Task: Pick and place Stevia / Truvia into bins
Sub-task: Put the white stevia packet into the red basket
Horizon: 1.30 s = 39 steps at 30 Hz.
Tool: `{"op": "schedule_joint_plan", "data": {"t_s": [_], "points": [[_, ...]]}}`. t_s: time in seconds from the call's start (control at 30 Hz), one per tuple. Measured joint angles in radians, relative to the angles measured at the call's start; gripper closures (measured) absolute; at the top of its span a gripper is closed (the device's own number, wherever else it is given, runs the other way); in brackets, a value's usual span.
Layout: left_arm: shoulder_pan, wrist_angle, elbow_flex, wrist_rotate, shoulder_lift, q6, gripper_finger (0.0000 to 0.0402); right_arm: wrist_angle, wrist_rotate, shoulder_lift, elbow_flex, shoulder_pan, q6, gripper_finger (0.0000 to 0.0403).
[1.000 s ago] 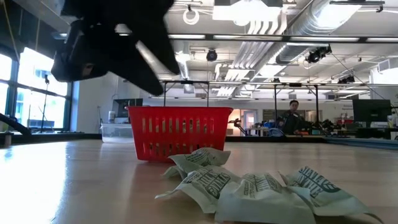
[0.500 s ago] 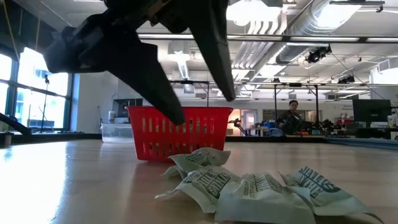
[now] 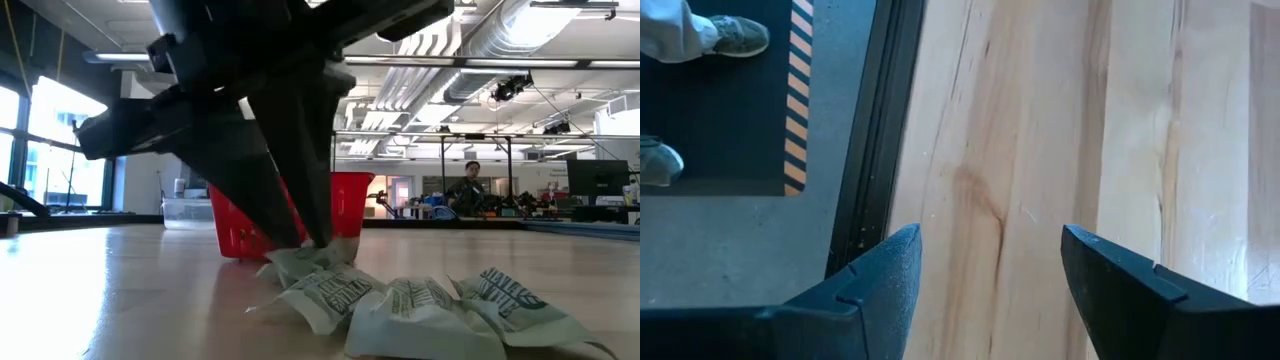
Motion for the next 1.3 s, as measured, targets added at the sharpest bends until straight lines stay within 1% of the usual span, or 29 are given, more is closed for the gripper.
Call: {"op": "schedule_joint_plan", "data": {"t_s": [0.17, 0.2, 0.4, 0.5, 0.6, 0.67, 0.73, 0.83, 0.9, 1.0, 1.1, 1.17, 1.3], "points": [[0.008, 0.014, 0.0, 0.011, 0.0, 0.05, 0.0374, 0.03, 0.008, 0.001, -0.018, -0.003, 0.015, 0.0171], [0.008, 0.02, 0.0, 0.016, 0.0, 0.061, 0.038, 0.03, 0.01, 0.001, -0.018, -0.004, 0.023, 0.0171], [0.001, 0.004, 0.007, 0.055, -0.005, 0.083, 0.0373, 0.03, 0.014, 0.001, -0.018, -0.016, 0.048, 0.0171], [-0.016, -0.051, 0.061, 0.028, -0.023, 0.096, 0.038, 0.03, 0.015, 0.001, -0.018, -0.024, 0.048, 0.0171], [-0.044, -0.183, 0.174, -0.024, -0.033, 0.102, 0.038, 0.026, 0.031, 0.001, -0.018, -0.028, 0.048, 0.0171], [-0.056, -0.327, 0.257, -0.049, -0.032, 0.102, 0.038, 0.006, 0.047, 0.001, -0.018, -0.034, 0.058, 0.0171], [-0.061, -0.454, 0.325, -0.085, -0.033, 0.094, 0.038, -0.04, 0.06, 0.001, -0.018, -0.039, 0.107, 0.0171], [-0.05, -0.682, 0.372, -0.139, -0.033, 0.062, 0.038, -0.184, 0.044, 0.001, -0.018, -0.066, 0.237, 0.0171], [-0.024, -0.755, 0.38, -0.152, -0.037, 0.098, 0.038, -0.261, 0.045, 0.001, -0.018, -0.09, 0.261, 0.0171], [0.049, -0.719, 0.365, -0.119, -0.039, 0.303, 0.038, -0.275, 0.068, 0.001, -0.018, -0.135, 0.191, 0.0171], [0.135, -0.582, 0.311, -0.02, -0.036, 0.524, 0.0375, -0.244, 0.074, 0.001, -0.018, -0.191, 0.118, 0.0171], [0.182, -0.516, 0.271, 0.027, -0.033, 0.594, 0.0368, -0.216, 0.076, 0.001, -0.018, -0.217, 0.101, 0.0171], [0.226, -0.492, 0.243, 0.034, -0.04, 0.674, 0.0373, -0.17, 0.051, 0.001, -0.018, -0.217, 0.149, 0.0171]]}}
